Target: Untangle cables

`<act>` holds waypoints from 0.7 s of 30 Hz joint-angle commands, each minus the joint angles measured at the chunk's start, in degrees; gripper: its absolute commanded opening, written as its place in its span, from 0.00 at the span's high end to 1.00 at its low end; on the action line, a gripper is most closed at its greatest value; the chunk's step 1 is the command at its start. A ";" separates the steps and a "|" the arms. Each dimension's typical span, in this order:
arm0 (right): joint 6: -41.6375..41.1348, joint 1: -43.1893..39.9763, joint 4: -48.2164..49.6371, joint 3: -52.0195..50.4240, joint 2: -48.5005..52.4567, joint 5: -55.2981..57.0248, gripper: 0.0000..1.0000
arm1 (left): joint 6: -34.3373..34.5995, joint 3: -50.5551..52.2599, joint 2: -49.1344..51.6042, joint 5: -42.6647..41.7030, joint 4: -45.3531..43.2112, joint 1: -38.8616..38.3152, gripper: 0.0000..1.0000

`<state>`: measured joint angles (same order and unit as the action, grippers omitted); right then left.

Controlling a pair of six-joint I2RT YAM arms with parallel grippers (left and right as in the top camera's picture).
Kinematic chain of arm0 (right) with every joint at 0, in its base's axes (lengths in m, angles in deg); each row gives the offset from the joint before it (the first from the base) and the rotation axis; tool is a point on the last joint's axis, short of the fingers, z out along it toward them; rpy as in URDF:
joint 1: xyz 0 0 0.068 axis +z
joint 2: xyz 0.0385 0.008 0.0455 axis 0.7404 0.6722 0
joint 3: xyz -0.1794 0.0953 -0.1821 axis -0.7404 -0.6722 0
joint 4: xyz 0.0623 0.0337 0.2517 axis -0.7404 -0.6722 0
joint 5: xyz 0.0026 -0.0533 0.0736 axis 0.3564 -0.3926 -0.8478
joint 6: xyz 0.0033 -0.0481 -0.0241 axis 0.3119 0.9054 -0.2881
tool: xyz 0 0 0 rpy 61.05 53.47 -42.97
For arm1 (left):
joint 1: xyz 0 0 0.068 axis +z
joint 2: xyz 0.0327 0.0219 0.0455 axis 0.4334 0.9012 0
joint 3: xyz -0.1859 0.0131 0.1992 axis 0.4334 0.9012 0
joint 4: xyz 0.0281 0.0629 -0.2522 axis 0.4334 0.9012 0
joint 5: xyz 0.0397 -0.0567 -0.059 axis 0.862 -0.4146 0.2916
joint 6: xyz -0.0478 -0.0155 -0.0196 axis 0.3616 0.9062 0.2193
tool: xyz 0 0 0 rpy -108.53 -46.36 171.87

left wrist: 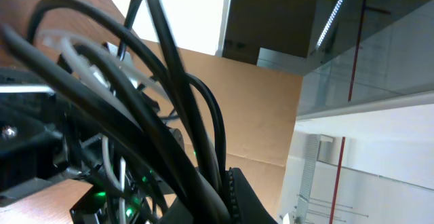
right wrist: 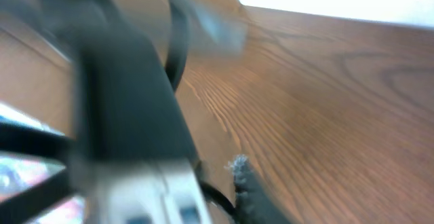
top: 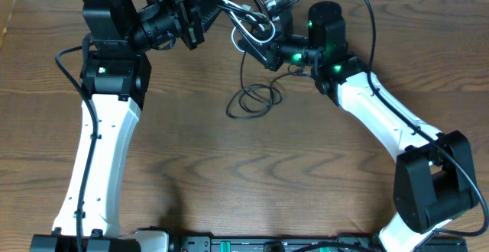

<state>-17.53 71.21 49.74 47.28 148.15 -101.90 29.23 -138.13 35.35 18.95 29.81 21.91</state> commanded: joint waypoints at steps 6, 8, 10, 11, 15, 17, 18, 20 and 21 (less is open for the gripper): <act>-3.98 -4.44 -17.75 -0.02 0.37 18.05 0.99 | -11.21 -1.55 0.00 5.25 4.74 0.22 0.92; -3.65 -6.08 -22.45 -0.02 0.37 19.21 0.99 | -15.80 -1.55 0.00 8.59 9.20 0.22 0.92; -2.05 -7.80 -26.64 -0.02 0.37 19.21 0.99 | -21.81 -1.53 0.00 12.00 13.09 0.22 0.92; -1.29 -8.46 -28.22 -0.02 0.37 19.21 0.99 | -25.55 -1.53 0.00 13.62 14.91 0.22 0.92; 3.58 -10.93 -36.02 -0.02 0.37 19.30 0.99 | -40.61 -1.53 0.02 19.04 23.06 0.20 0.92; 4.83 -11.85 -39.95 -0.02 0.37 21.14 0.99 | -45.55 -1.53 0.02 22.08 27.19 0.20 0.92; 5.57 -12.33 -42.49 -0.02 0.35 22.93 0.99 | -48.43 -1.53 0.02 24.24 29.86 0.20 0.92; 6.19 -13.07 -47.17 -0.02 0.35 28.00 0.99 | -52.98 -1.53 0.11 28.00 34.03 0.20 0.92; 6.16 -13.42 -49.53 -0.02 0.35 31.52 0.99 | -55.28 -1.53 0.15 29.46 35.80 0.22 0.92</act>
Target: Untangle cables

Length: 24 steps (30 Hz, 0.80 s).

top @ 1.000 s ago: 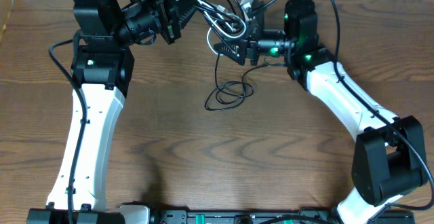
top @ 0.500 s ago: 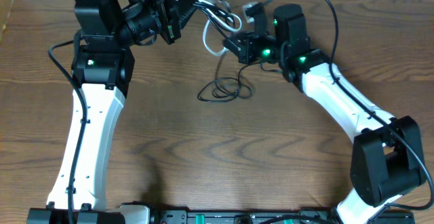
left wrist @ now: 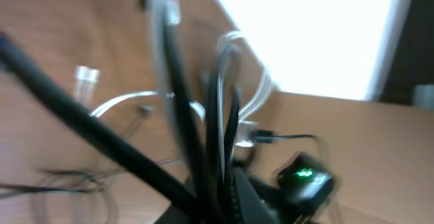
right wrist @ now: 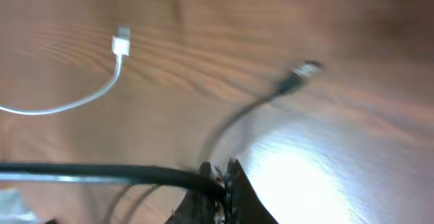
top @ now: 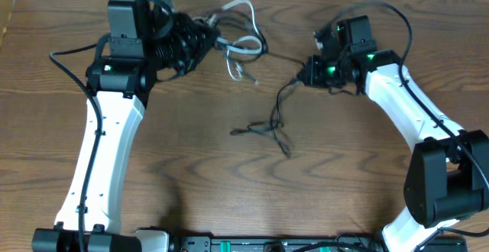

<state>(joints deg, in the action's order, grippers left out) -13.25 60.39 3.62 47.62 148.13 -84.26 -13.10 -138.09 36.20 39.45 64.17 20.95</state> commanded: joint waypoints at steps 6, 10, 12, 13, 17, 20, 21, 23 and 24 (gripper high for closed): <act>1.81 -6.82 -12.20 -0.37 0.37 30.21 0.99 | -28.92 -1.57 0.33 11.23 7.32 1.16 0.91; 1.84 -11.69 -14.34 -0.37 0.37 30.40 0.99 | -36.24 -1.46 0.70 11.21 8.85 1.16 0.87; 2.78 -13.99 -14.93 -0.37 0.37 28.57 0.99 | -37.92 -1.36 0.72 11.21 9.75 1.16 0.86; 4.13 -14.75 -15.15 -0.37 0.37 27.34 0.99 | -38.69 -1.29 0.74 11.23 10.05 1.16 0.85; 6.60 -16.61 -16.83 -0.37 0.37 27.39 0.99 | -40.92 -0.66 0.76 17.68 12.11 1.16 0.85; 6.56 -17.53 -17.88 -0.37 0.37 29.57 0.99 | -39.19 -0.61 0.81 27.74 14.34 1.18 0.86; 6.54 -17.97 -18.10 -0.37 0.37 29.86 0.99 | -38.03 -0.61 0.87 31.34 14.99 1.18 0.87; 6.54 -18.67 -18.27 -0.37 0.37 29.33 0.99 | -37.07 -0.61 0.98 35.50 15.67 1.16 0.87; 6.60 -18.91 -18.34 -0.37 0.37 28.48 0.99 | -37.07 -0.61 0.98 35.36 15.65 1.16 0.87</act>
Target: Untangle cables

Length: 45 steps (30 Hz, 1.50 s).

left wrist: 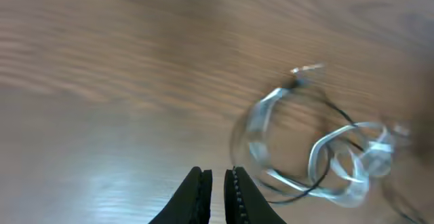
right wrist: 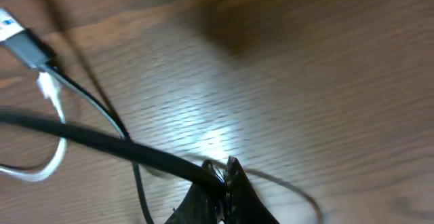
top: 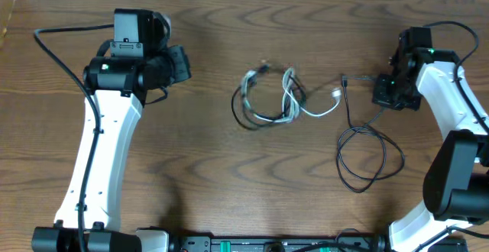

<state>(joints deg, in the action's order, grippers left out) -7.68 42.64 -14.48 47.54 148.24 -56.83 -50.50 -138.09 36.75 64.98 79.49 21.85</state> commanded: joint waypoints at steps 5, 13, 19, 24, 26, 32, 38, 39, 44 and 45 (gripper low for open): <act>10.03 -0.57 -0.20 -0.28 0.26 -9.44 0.96 | 0.28 -0.59 0.76 3.98 0.33 -0.07 0.88; 11.76 1.60 0.63 -0.26 0.26 -12.90 0.47 | -2.45 -0.46 4.76 -10.23 0.26 -5.44 0.83; 11.32 1.60 0.57 -0.26 0.26 -13.31 0.23 | -4.11 -0.46 7.65 -10.32 -1.42 -13.07 0.71; 13.27 1.57 1.18 -0.24 0.26 -16.00 0.20 | -8.02 -0.44 7.93 -9.79 -4.37 -19.32 0.63; 15.39 1.57 1.51 -0.20 0.26 -18.45 0.20 | -9.22 -0.44 8.22 -9.01 -4.94 -21.38 0.60; 19.43 1.60 3.02 -0.11 0.26 -24.13 0.20 | -10.25 -0.44 12.15 -8.98 -7.74 -26.23 0.60; 18.97 1.20 4.74 -0.11 0.26 -24.22 0.20 | -10.23 -0.44 18.05 -8.96 -12.94 -29.64 0.60; 18.97 1.07 4.79 -0.11 0.26 -24.22 0.20 | -10.25 -0.44 18.84 -8.96 -13.73 -30.05 0.60; 18.97 0.83 4.96 -0.11 0.26 -24.22 0.18 | -10.25 -0.44 22.16 -8.98 -18.08 -31.95 0.60; 18.97 0.83 4.94 -0.11 0.26 -24.22 0.19 | -10.23 -0.44 22.67 -8.98 -18.91 -32.33 0.60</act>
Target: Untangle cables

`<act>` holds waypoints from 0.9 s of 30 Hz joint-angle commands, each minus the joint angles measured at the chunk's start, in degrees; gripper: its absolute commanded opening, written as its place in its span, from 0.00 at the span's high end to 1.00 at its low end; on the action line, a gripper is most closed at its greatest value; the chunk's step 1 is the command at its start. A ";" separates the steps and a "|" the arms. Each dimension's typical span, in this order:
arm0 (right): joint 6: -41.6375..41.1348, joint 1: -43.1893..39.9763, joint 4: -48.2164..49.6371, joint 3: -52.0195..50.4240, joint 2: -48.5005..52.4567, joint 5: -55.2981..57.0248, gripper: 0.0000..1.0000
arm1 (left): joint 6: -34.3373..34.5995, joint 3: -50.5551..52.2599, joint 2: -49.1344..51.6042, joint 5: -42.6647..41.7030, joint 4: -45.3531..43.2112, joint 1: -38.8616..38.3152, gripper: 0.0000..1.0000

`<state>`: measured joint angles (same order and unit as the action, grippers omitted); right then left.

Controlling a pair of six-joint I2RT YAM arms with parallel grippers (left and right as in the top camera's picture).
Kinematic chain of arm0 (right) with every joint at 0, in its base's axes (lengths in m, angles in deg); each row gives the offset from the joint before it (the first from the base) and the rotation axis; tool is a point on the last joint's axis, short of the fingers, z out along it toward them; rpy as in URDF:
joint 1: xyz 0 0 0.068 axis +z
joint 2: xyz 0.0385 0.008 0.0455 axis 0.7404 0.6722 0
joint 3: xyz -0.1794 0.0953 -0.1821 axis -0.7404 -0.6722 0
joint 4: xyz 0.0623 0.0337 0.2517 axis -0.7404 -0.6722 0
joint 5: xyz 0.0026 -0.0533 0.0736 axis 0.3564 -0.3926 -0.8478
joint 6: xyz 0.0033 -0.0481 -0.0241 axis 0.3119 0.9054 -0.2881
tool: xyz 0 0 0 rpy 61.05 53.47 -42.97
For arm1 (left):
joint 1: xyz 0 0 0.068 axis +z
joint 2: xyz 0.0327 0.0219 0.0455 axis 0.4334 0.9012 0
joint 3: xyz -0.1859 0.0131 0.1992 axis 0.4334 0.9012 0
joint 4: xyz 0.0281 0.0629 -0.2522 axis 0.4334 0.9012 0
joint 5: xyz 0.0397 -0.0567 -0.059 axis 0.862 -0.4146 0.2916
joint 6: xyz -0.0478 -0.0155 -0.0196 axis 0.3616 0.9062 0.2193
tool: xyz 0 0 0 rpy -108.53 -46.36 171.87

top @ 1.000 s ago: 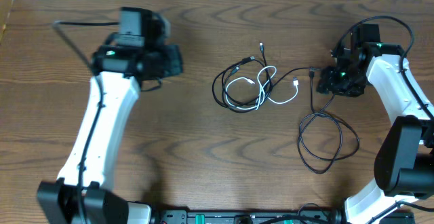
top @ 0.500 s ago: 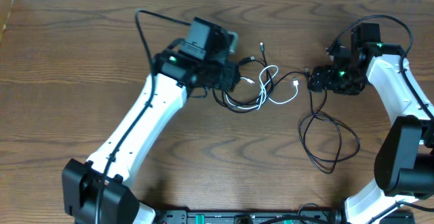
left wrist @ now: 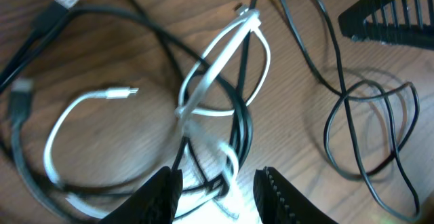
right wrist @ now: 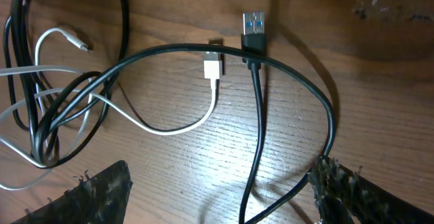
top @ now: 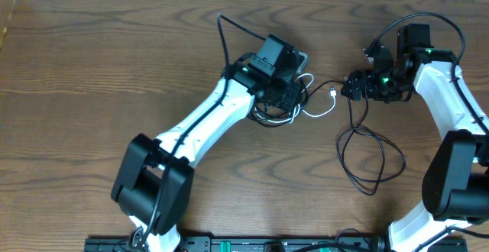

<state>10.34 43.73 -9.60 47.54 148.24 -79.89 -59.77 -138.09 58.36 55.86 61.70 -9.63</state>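
A knot of white, grey and black cables [top: 269, 113] lies mid-table; in the left wrist view the cable knot [left wrist: 217, 95] sits just ahead of the fingers. My left gripper [top: 290, 92] hovers over it, open [left wrist: 220, 197], with strands between the jaws. A separate black cable [top: 367, 156] loops at the right, its USB plug [right wrist: 253, 27] next to a white plug [right wrist: 212, 66]. My right gripper [top: 354, 85] is open [right wrist: 227, 190], and the black cable runs between its fingers untouched.
The brown wooden table [top: 114, 130] carries everything. My left arm [top: 206, 122] stretches diagonally across the middle from the front. A white wall edge runs along the back. A black rail lies along the front edge.
My left gripper was shut at the left, far from the cables; now it is open over the knot. My right gripper has let go of the black cable and sits slightly further left.
Both grippers first held the cable bundle raised at the back. Then the left kept the white strands and the right was shut on a black cable apart from them. Later the knot lay mid-table with the black cable at the right. Both grippers now stand open.
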 commanded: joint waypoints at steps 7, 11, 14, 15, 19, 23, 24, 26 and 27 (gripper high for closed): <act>0.96 -0.26 0.07 -0.11 0.26 -1.16 0.17 | -0.98 -0.44 4.00 0.13 -2.82 -3.21 0.60; 0.87 -0.26 0.04 -0.11 0.26 -1.20 0.16 | -0.98 -0.44 6.51 0.13 -3.02 -4.31 0.60; 0.74 -0.26 0.07 -0.11 0.26 -1.18 0.15 | -0.94 -0.44 7.98 0.13 -3.06 -4.42 0.71; 0.74 -0.26 0.04 -0.11 0.26 -1.20 0.15 | -0.94 -0.44 8.17 0.13 -3.04 -4.42 0.75; 0.74 -0.24 0.07 -0.13 0.26 -1.66 0.14 | -0.92 -0.52 7.26 0.13 -3.04 -4.31 0.88; 0.79 0.11 0.55 -0.11 0.26 -2.71 0.14 | -0.28 -0.59 3.67 0.07 -2.54 -4.17 0.92; 0.79 0.26 0.87 -0.11 0.26 -3.23 0.14 | 0.31 -0.63 2.08 0.07 -2.14 -4.13 0.92; 0.81 0.68 1.79 -0.11 0.26 -4.66 0.14 | 2.01 -0.63 -0.96 -0.46 -1.29 -3.74 0.93; 0.81 0.85 2.40 -0.11 0.26 -5.27 0.14 | 2.56 -0.63 -2.51 -1.29 -0.68 -3.34 0.92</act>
<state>10.38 43.78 -7.96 47.54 148.24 -82.10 -59.16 -138.09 62.38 55.82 60.37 -13.87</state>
